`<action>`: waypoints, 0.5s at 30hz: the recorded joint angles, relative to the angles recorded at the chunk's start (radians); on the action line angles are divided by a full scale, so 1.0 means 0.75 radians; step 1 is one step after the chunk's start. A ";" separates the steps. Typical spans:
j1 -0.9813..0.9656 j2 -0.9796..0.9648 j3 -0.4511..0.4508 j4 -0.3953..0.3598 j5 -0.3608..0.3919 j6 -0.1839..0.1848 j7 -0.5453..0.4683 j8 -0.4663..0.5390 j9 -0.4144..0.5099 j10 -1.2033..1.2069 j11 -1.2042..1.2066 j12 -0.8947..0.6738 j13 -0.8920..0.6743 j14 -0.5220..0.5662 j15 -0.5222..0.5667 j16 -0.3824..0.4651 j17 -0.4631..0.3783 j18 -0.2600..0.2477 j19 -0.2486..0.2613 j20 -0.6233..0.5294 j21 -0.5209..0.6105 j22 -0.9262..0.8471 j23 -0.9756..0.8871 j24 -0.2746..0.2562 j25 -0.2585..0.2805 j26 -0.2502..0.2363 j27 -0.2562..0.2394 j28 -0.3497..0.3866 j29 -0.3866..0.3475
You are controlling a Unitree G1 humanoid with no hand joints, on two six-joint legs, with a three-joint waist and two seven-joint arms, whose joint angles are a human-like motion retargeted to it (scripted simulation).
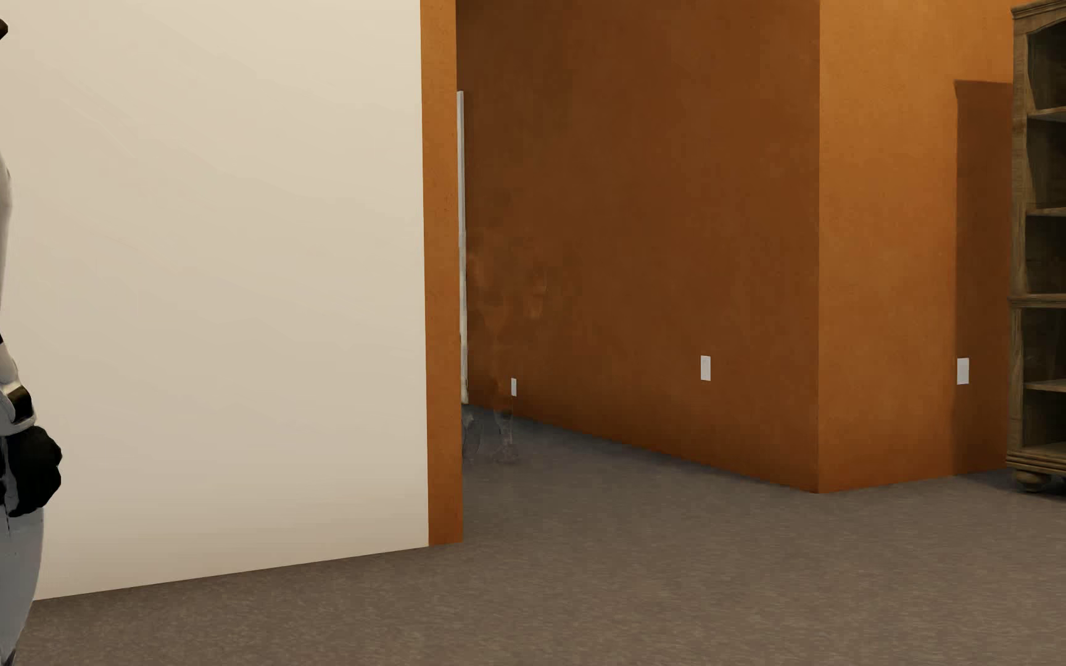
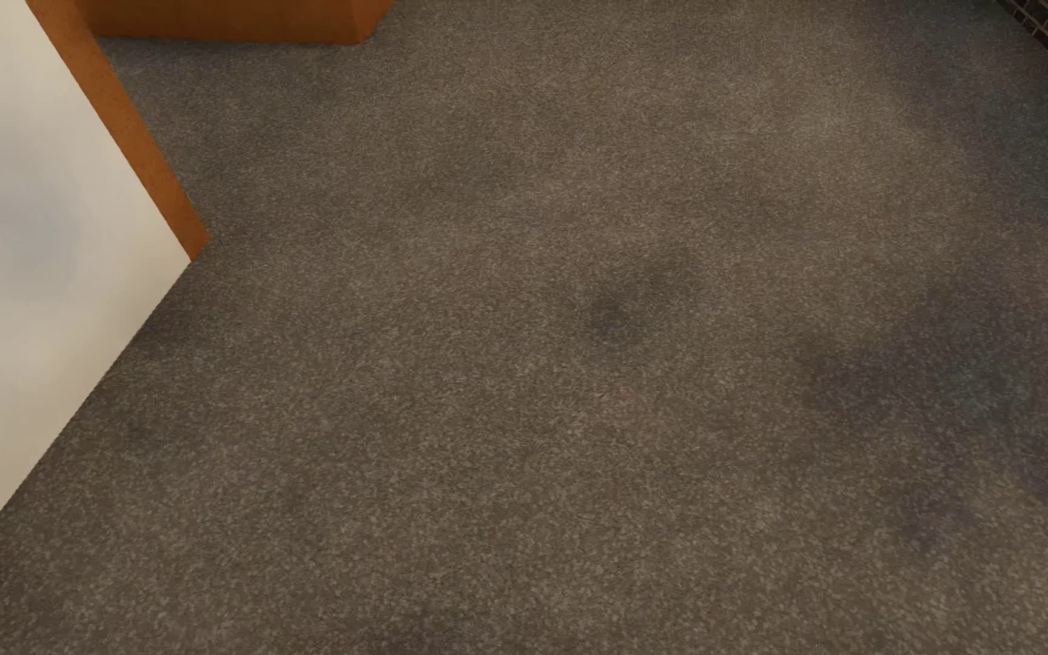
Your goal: Walk around the corner
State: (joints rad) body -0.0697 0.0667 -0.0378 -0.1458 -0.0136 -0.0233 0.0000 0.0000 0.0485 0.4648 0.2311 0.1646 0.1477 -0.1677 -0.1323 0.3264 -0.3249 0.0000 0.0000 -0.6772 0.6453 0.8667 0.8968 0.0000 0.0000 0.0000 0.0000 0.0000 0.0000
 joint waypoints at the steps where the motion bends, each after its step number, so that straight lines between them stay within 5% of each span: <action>1: -0.034 -0.035 0.035 -0.014 -0.005 -0.001 0.000 0.000 -0.005 0.019 0.030 -0.011 0.009 0.022 -0.032 -0.003 -0.003 0.000 0.000 -0.006 -0.089 0.002 0.017 0.000 0.000 0.000 0.000 0.000 0.000; 2: -0.022 0.016 -0.042 -0.033 -0.008 -0.020 0.000 0.000 -0.024 0.035 -0.087 0.017 0.050 0.012 -0.100 0.002 0.003 0.000 0.000 -0.003 -0.127 -0.011 0.012 0.000 0.000 0.000 0.000 0.000 0.000; 3: -0.029 -0.054 0.006 -0.023 0.002 -0.004 0.000 0.000 -0.003 0.049 0.355 0.000 0.045 0.027 -0.268 0.007 -0.007 0.000 0.000 -0.006 -0.098 -0.023 0.007 0.000 0.000 0.000 0.000 0.000 0.000; 7: 0.117 -0.359 -0.049 -0.042 -0.037 -0.034 0.000 0.000 0.101 0.057 0.917 -0.051 0.089 -0.112 -0.237 0.051 0.019 0.000 0.000 -0.046 -0.113 -0.095 0.029 0.000 0.000 0.000 0.000 0.000 0.000; 9: 0.156 -0.516 -0.183 -0.006 -0.041 0.000 0.000 0.000 0.074 0.019 0.919 -0.093 0.137 -0.189 -0.224 0.034 0.010 0.000 0.000 -0.023 -0.106 -0.080 0.023 0.000 0.000 0.000 0.000 0.000 0.000; 15: 0.480 -0.814 -0.330 0.043 -0.077 0.010 0.000 0.000 0.103 -0.086 0.517 -0.199 0.197 -0.474 0.056 0.042 -0.002 0.000 0.000 0.051 -0.132 -0.139 0.137 0.000 0.000 0.000 0.000 0.000 0.000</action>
State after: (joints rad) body 0.2904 -0.5434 -0.2853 -0.1138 -0.0712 -0.0158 0.0000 0.0000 0.1257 0.4002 0.6188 0.0150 0.2956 -0.5234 -0.0904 0.3577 -0.3260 0.0000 0.0000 -0.6388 0.5465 0.7626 0.9994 0.0000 0.0000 0.0000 0.0000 0.0000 0.0000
